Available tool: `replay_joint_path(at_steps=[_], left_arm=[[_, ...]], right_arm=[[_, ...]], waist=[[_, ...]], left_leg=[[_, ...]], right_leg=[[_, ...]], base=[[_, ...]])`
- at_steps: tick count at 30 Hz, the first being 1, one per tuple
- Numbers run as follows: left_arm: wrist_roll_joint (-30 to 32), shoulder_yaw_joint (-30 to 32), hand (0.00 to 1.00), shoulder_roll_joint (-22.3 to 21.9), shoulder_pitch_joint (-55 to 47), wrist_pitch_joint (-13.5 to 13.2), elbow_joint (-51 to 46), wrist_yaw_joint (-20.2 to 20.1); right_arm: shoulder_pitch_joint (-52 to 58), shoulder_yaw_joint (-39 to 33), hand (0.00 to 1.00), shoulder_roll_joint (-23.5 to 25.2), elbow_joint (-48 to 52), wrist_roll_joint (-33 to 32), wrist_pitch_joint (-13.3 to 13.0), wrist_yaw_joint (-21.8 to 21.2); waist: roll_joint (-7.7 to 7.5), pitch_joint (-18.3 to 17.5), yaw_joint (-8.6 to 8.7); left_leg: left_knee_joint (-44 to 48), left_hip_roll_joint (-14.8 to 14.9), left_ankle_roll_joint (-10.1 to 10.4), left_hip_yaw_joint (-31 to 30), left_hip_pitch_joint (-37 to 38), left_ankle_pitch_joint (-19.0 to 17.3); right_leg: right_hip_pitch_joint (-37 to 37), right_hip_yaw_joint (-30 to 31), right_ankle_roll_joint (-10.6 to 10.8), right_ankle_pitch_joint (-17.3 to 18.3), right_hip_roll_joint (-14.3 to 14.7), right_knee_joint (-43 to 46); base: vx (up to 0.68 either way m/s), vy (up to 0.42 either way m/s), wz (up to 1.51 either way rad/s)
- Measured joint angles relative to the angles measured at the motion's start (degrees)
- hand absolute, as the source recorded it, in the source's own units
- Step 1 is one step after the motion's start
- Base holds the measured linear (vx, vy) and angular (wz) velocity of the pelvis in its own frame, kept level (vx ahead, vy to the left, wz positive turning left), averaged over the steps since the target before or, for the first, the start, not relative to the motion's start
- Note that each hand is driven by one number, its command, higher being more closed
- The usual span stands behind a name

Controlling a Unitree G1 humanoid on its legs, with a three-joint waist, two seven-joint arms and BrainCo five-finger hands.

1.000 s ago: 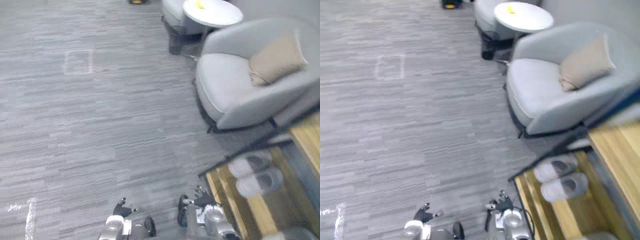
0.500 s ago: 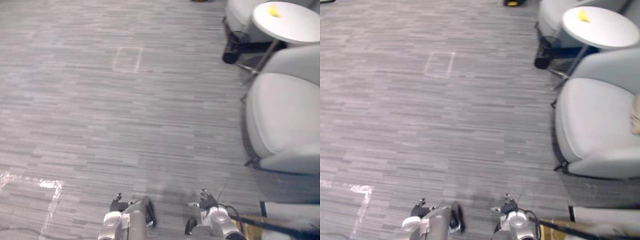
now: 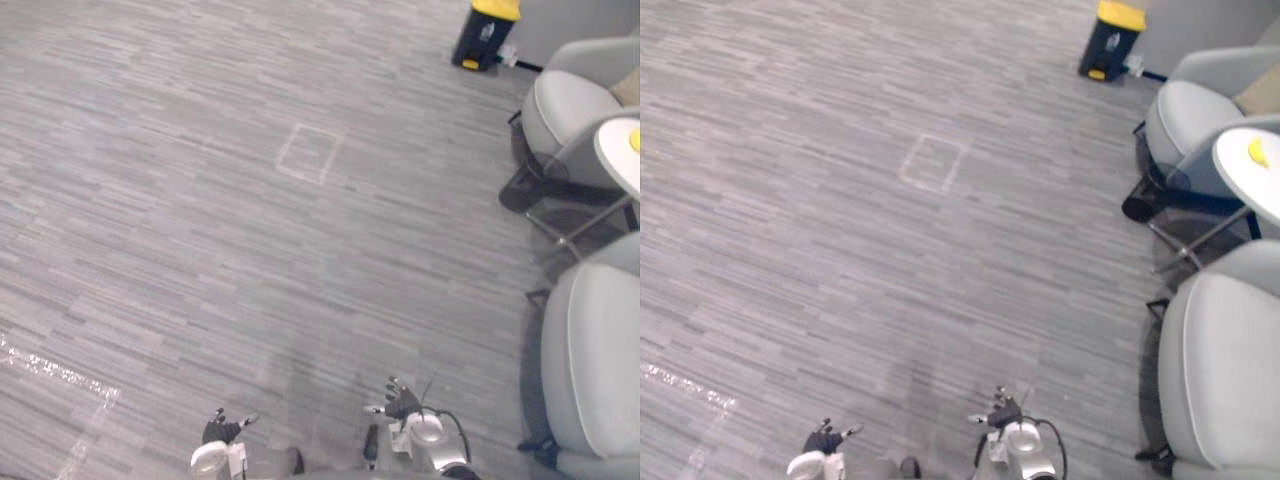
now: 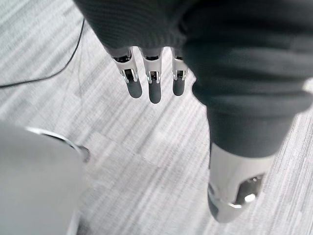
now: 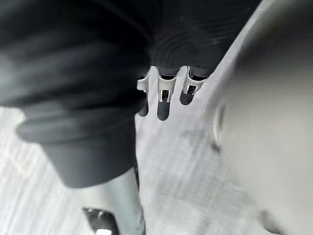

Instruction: Organize the slippers on the shoe rack

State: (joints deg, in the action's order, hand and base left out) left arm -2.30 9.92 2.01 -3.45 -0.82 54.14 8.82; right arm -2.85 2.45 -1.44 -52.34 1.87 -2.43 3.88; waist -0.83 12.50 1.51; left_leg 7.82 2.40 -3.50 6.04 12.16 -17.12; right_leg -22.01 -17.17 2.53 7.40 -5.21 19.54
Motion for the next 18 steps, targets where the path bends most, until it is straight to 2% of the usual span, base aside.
replay_joint_path(at_steps=[1, 2, 3, 4, 5, 6, 7, 8, 9, 10, 11, 13, 14, 16, 17, 18], left_arm=[[0.2, -0.7, 0.00, 0.0, 0.0, -0.1, 0.0, -0.1], [0.3, -0.8, 0.00, 0.1, -0.2, -0.1, 0.0, -0.1], [0.6, -0.5, 0.00, -0.6, 0.1, 0.0, 0.5, -0.1], [0.6, -0.1, 0.00, -1.9, 0.3, -0.3, 0.4, -0.1], [0.6, 0.3, 0.00, -2.4, 0.5, -0.3, 0.4, -0.1], [0.7, 2.5, 0.00, -3.4, 0.6, -0.1, -0.1, -0.1], [0.9, 4.7, 0.00, -4.7, 0.4, 0.0, -0.9, 0.0], [0.9, 5.0, 0.00, -4.9, 0.2, 0.0, -1.2, 0.0], [0.9, 5.6, 0.00, -4.8, 0.0, -0.1, -2.5, 0.0], [0.9, 5.8, 0.00, -4.6, 0.0, -0.2, -3.7, 0.0], [0.9, 5.7, 0.00, -4.3, -0.1, -0.3, -4.5, 0.0], [0.9, 5.5, 0.00, -3.8, -0.1, -0.6, -5.3, -0.1], [0.9, 5.4, 0.00, -3.5, 0.1, -1.1, -5.6, -0.1], [0.9, 4.7, 0.00, -3.2, 0.3, -1.3, -5.8, -0.1], [0.9, 4.0, 0.00, -2.8, 0.3, -1.3, -6.0, -0.1], [0.9, 3.5, 0.00, -2.8, 0.1, -1.3, -5.8, -0.1]], right_arm=[[0.2, 0.0, 0.00, -0.1, 0.0, 0.1, 0.1, -0.1], [0.2, 0.0, 0.00, -0.1, -0.1, 0.1, 0.1, -0.1], [-0.2, 0.0, 0.00, -1.1, -0.3, 0.3, 0.2, -0.3], [-0.7, -0.3, 0.00, -0.9, -0.2, 0.3, 0.2, -0.2], [-0.7, -0.6, 0.00, -1.0, -0.1, 0.4, 0.2, -0.3], [-0.3, -0.6, 0.00, -0.9, 0.1, 0.3, 0.5, -0.3], [0.8, 0.2, 0.00, -0.8, 1.7, 0.3, 0.9, -0.4], [0.8, 0.6, 0.00, -0.7, 2.2, 0.3, 0.9, -0.4], [2.0, 0.5, 0.00, 0.3, 2.6, 0.3, 1.0, -0.3], [2.3, 0.5, 0.00, 1.3, 2.8, 0.3, 1.1, -0.2], [2.3, 0.5, 0.00, 2.1, 3.0, 0.3, 1.1, -0.2], [2.3, 0.5, 0.00, 3.1, 3.0, 0.3, 1.0, -0.2], [1.8, 0.4, 0.00, 3.1, 2.3, 0.3, 1.0, -0.2], [1.3, 0.1, 0.00, 3.0, 1.3, 0.3, 1.1, -0.1], [1.3, -0.1, 0.00, 2.5, 0.2, 0.4, 1.0, 0.1], [1.2, 0.0, 0.00, 2.0, -1.1, 0.5, 1.1, 0.2]], waist=[[-0.63, -0.3, 0.14], [-0.80, -0.4, 0.14], [0.30, -0.8, 0.37], [1.89, -1.5, -0.15], [2.09, -1.4, -0.15], [2.90, -1.0, -0.05], [4.03, -0.7, -0.28], [4.30, -0.5, -0.76], [4.61, -0.4, -1.40], [3.78, 0.0, -2.04], [2.35, -0.1, -2.19], [1.71, -0.6, -2.59], [1.60, -0.5, -3.23], [1.17, -0.2, -3.76], [0.76, 0.1, -4.13], [0.95, -0.1, -4.97]], left_leg=[[0.0, 0.1, 2.5, -1.3, 1.6, -1.3], [0.0, 0.1, 3.7, -1.9, 2.4, -2.0], [1.2, 1.8, 5.3, -3.4, 4.1, -2.9], [5.9, 3.3, 8.3, -3.8, 1.8, -1.2], [8.4, 3.5, 9.6, -3.8, 1.0, -0.2], [19.2, 4.4, 9.4, -3.1, -3.1, 4.5], [32.9, 6.7, 9.3, -2.2, -7.8, 13.4], [38.5, 8.3, 9.9, -1.2, -9.7, 13.8], [49.6, 12.0, 8.7, 1.8, -13.9, 10.2], [53.9, 13.1, 8.4, 4.0, -16.8, 8.1], [55.2, 13.5, 7.9, 5.8, -19.8, 6.6], [52.3, 13.4, 7.4, 8.1, -25.9, 3.7], [42.6, 11.5, 6.8, 9.4, -30.4, 1.7], [31.4, 8.4, 6.6, 8.9, -32.5, 2.4], [10.8, 3.6, 7.2, 6.6, -32.3, 10.5], [9.0, 2.7, 7.4, 6.2, -31.1, 17.8]], right_leg=[[-0.1, 1.8, -0.1, -5.0, 0.9, -7.9], [-0.3, 2.9, -1.0, -7.8, 1.1, -8.1], [-0.3, 4.7, -4.5, -12.2, 2.5, -4.0], [-0.5, 3.1, -5.0, -9.3, 2.5, -1.3], [-0.2, 2.8, -5.3, -8.6, 2.6, -0.8], [2.8, 2.0, -5.4, -5.9, 3.4, -1.2], [7.9, 2.3, -5.9, -4.2, 4.7, -3.6], [10.3, 2.5, -6.3, -3.6, 5.5, -5.0], [15.9, 3.3, -6.8, -1.9, 6.9, -7.3], [19.5, 4.2, -7.0, -0.4, 6.9, -8.5], [22.2, 4.9, -7.0, 0.5, 6.7, -10.1], [26.3, 6.4, -6.3, 1.4, 6.1, -12.7], [29.3, 8.1, -5.1, 2.1, 5.0, -14.6], [31.3, 8.9, -3.5, 3.1, 3.1, -15.9], [34.5, 9.5, -1.4, 5.3, 0.6, -17.4], [36.2, 10.9, -0.4, 6.2, 0.1, -18.2]], base=[[0.57, -0.172, 0.89], [0.61, -0.214, 0.72], [0.73, -0.256, 0.51], [0.62, -0.208, 0.43], [0.60, -0.231, 0.24], [0.63, -0.230, 0.07], [0.76, -0.241, -0.02], [0.77, -0.164, -0.22], [0.49, -0.063, -0.28], [0.57, -0.088, -0.31], [0.53, -0.070, -0.33], [0.49, -0.015, -0.41], [0.58, 0.110, -0.54], [0.68, 0.206, -0.42], [0.57, 0.238, -0.42], [0.58, 0.243, -0.42]])
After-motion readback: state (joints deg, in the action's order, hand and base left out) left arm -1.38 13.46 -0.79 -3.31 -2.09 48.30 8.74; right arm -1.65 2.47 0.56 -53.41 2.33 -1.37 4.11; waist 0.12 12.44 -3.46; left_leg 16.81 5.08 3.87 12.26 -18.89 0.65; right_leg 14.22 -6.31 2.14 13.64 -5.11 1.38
